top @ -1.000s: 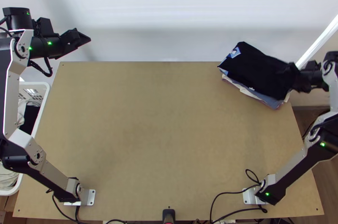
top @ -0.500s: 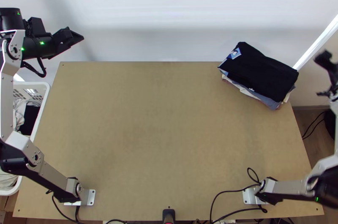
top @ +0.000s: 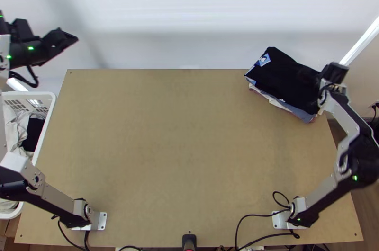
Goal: Fold the t-shirt
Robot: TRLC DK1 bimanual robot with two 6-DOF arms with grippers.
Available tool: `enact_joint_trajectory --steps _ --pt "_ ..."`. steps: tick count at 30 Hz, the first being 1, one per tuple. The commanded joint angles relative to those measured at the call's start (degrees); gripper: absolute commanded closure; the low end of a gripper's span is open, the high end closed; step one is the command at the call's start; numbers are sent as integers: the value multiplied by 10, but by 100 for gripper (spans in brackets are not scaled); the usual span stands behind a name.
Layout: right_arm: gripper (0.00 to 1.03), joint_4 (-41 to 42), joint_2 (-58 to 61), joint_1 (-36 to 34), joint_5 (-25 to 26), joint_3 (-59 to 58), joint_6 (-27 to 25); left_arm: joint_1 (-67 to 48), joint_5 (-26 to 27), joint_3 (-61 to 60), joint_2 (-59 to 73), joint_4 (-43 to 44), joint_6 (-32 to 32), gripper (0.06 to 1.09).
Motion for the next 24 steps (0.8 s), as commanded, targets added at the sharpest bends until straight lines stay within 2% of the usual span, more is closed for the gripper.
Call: enact_joint_trajectory --steps 1,6,12,18,20,22,24 --pt "4 9 42 -20 17 13 27 27 0 18 -31 21 -3 10" --pt "4 9 76 -46 51 32 50 60 0 18 -50 39 -14 10" --pt "4 7 -54 -53 55 38 50 80 -2 16 -78 44 -9 10" --pt "4 26 -192 -51 54 59 52 88 -44 -2 -111 44 19 10" --pt "4 62 -237 -51 53 53 52 94 -58 -7 -127 45 26 10" --pt "4 84 -279 -51 36 49 54 95 -86 -18 -149 55 37 10" --pt "4 104 -321 -51 7 41 81 95 -114 -61 -193 100 54 10"
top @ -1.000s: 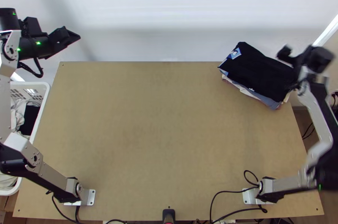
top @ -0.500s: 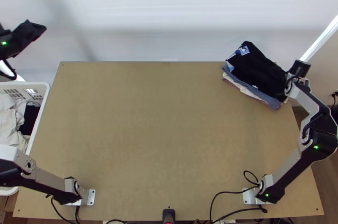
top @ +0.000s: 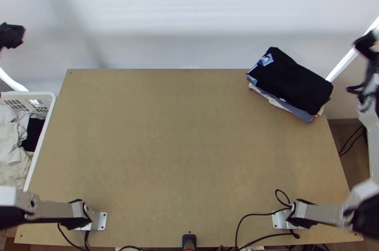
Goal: Fold the t-shirt
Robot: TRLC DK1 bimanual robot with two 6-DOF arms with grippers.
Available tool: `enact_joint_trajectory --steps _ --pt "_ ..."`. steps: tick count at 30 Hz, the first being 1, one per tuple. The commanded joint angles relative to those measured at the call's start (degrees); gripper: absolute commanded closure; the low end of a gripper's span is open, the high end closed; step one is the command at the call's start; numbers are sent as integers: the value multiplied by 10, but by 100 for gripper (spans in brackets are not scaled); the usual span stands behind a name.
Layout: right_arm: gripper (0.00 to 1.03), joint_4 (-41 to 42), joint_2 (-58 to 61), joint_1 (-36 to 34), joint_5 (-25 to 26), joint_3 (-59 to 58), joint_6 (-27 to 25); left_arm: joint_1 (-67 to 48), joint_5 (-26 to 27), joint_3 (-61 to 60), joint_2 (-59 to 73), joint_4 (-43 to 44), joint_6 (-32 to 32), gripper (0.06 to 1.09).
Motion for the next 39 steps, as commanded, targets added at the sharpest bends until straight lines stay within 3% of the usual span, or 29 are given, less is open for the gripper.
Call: enact_joint_trajectory --steps 1,5,7,10,13,19,27,34,36,39 --pt "4 36 -65 -3 -36 -13 44 3 -32 -70 -86 70 35 10" --pt "4 40 -146 -4 -114 -23 55 4 -56 -187 -194 167 50 10" --pt "4 46 -191 -4 -163 -37 55 3 -102 -243 -247 204 68 10" --pt "4 58 -266 1 -211 -86 45 4 -130 -361 -347 313 87 10" --pt "4 72 -346 22 -227 -167 24 8 -146 -480 -451 396 100 10" --pt "4 87 -499 76 -212 -353 -80 75 -153 -700 -625 493 119 10" --pt "4 104 -649 81 -168 -583 -103 83 -153 -934 -821 480 123 10" --pt "4 104 -738 153 -137 -726 -153 61 -146 -1039 -828 468 117 10" --pt "4 107 -786 172 -131 -783 -205 45 -147 -1079 -828 471 119 10" --pt "4 64 -783 170 -101 -799 -204 42 -147 -1116 -828 454 118 10"
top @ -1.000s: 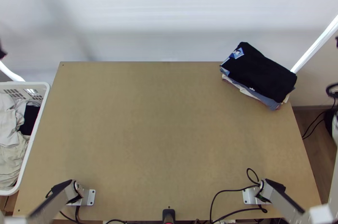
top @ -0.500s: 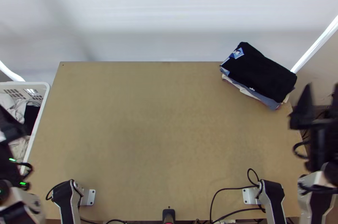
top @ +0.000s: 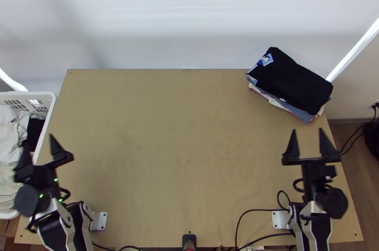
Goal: Fold the t-shirt
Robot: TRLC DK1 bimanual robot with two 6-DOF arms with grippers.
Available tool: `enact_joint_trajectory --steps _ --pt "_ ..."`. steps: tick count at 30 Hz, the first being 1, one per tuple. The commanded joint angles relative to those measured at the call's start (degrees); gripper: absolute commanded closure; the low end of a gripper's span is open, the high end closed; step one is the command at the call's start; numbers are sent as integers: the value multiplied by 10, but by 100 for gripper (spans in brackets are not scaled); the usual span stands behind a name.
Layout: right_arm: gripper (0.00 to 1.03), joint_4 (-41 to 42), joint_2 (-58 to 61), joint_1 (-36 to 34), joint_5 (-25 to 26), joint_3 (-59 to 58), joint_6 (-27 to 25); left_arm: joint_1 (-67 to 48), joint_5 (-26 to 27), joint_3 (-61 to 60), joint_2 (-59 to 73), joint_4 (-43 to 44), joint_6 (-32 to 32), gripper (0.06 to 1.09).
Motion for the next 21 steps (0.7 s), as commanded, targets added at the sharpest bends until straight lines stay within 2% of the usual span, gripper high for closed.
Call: enact_joint_trajectory --steps 1,5,10,21 --pt "4 -31 -9 4 22 -25 -19 -6 4 -44 -7 -11 6 10" --pt "4 -168 -9 15 22 -24 -18 -5 3 -81 -7 -16 11 10" --pt "4 -180 -5 14 48 -22 -3 1 2 -113 -6 -31 34 10" --pt "4 -180 -6 15 48 -23 -4 9 1 -113 -6 -32 51 10"
